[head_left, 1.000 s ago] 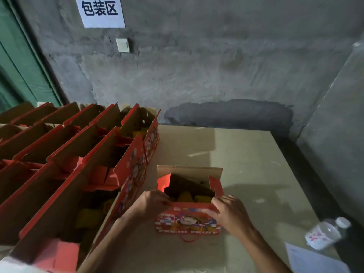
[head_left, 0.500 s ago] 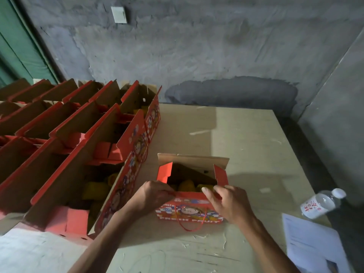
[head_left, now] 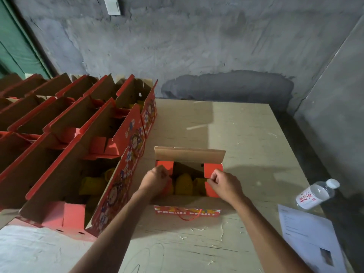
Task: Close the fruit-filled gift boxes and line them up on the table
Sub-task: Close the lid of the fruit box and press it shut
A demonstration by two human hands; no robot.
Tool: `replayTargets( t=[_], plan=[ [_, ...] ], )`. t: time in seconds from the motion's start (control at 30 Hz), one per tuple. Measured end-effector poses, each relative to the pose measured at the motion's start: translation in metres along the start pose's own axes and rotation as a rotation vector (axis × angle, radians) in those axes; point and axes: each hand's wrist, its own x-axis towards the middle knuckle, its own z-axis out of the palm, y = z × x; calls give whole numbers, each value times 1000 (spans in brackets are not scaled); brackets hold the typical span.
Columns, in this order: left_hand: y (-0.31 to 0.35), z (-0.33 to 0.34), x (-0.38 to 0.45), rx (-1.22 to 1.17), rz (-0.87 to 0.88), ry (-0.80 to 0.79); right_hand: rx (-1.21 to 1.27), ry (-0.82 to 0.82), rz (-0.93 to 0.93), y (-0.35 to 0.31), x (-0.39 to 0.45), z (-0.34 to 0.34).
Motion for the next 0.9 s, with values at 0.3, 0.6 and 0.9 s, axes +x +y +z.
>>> replayTargets(
  t=[0.3, 0.6, 0.9],
  plan=[
    [-9, 25, -22, -83, 185, 183, 4, 174, -128, 7, -10, 14],
    [-6, 35, -31, 19, 48, 398, -158, 438, -94, 0, -16, 28],
    [-12, 37, -26, 147, 209, 155, 46, 447, -197, 6, -6, 37]
  ],
)
